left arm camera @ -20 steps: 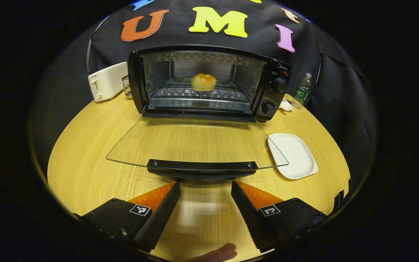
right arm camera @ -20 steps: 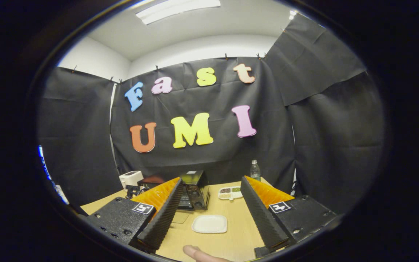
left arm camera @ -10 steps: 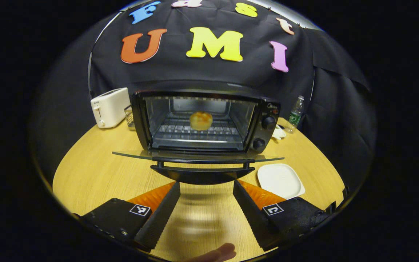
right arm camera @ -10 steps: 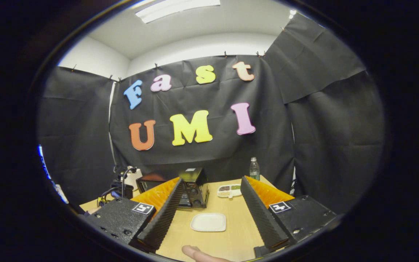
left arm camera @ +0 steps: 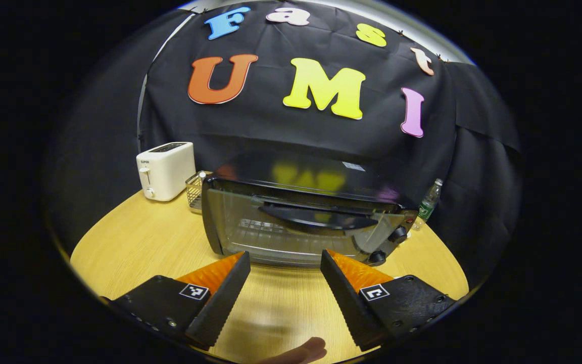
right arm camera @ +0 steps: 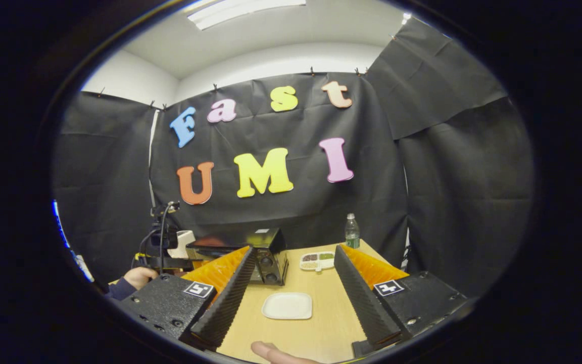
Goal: Open the electric oven with the left hand, put the food in, and close the electric oven.
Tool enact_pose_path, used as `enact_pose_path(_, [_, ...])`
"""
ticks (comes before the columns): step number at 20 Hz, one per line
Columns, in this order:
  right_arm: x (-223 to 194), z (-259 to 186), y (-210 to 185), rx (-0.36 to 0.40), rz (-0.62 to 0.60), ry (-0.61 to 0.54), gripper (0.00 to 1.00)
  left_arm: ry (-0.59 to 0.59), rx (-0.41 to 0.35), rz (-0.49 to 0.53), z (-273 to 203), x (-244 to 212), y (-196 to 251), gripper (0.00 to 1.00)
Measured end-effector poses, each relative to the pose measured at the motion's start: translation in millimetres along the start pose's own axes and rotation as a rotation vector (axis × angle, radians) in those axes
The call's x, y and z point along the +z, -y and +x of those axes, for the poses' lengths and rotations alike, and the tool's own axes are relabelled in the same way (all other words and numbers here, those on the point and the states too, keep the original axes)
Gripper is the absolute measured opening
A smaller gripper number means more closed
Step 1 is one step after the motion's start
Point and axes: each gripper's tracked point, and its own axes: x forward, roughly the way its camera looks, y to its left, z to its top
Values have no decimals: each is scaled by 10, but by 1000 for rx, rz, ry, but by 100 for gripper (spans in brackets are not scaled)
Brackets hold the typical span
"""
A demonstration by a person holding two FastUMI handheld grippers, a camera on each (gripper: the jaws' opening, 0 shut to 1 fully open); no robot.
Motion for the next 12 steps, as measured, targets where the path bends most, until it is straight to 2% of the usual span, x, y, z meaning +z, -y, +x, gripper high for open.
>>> enact_pose_path(8, [24,-51,-81,9,-12,3,97,185,-44,28,-875,475,124,94])
enact_pose_path(12, [75,-111,-82,-1,-20,12,97,281,-43,64,-1360,728,198,94])
